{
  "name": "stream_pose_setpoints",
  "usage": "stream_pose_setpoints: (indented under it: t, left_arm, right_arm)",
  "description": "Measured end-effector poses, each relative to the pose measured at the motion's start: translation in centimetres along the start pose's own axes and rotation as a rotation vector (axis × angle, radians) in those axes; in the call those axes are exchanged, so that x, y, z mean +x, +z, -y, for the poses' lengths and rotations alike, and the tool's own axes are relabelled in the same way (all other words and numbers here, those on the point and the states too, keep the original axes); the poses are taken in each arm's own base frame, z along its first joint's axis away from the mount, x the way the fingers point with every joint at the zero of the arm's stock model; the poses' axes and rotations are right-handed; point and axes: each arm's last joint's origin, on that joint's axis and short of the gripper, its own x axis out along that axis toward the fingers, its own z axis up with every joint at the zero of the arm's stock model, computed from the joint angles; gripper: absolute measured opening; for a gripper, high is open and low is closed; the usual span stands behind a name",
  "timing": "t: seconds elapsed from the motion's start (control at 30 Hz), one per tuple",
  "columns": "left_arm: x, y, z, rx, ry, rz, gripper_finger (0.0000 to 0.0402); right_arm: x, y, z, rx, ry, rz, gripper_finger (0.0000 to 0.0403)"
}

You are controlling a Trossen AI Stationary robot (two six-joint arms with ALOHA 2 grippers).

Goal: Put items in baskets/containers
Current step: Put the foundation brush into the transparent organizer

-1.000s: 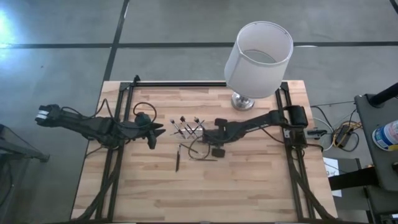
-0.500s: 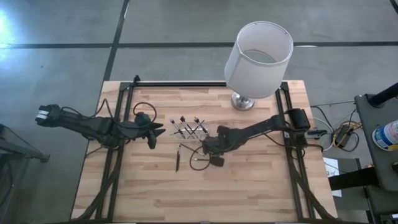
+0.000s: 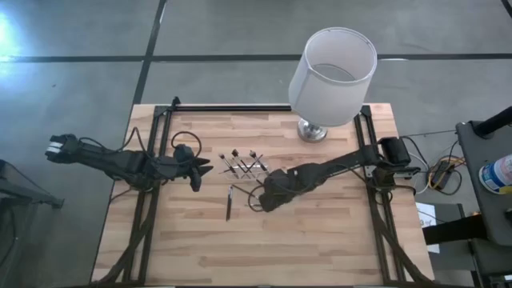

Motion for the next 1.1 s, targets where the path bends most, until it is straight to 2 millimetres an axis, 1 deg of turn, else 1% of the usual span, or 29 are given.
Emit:
stream_pose_setpoints:
  t: [0.2,0.43,0.67,0.77,0.9,1.1]
  left_arm:
    - [0.0,0.0,0.0,0.000,-0.007,-0.005,0.0140]
    - [0.0,0.0,0.0,0.000,-0.007,-0.005,0.0140]
    - [0.0,0.0,0.0,0.001,-0.007,-0.005,0.0140]
    - [0.0,0.0,0.0,0.001,-0.007,-0.005,0.0140]
    - [0.0,0.0,0.0,0.001,-0.006,-0.005,0.0140]
    - [0.0,0.0,0.0,0.001,-0.006,-0.004,0.0140]
  right_arm:
    - [0.0,-0.2,0.9,0.179,-0.094,0.044,0.0009]
    - [0.4,-0.4,0.8,0.276,-0.074,0.064,0.0009]
    - [1.3,-0.9,1.7,0.372,-0.084,0.086,0.0008]
    - [1.7,-1.1,2.1,0.389,-0.079,0.096,0.0008]
    - [1.9,-1.2,1.8,0.395,-0.027,0.097,0.0008]
    - [2.7,-1.3,2.2,0.404,-0.049,0.112,0.0009]
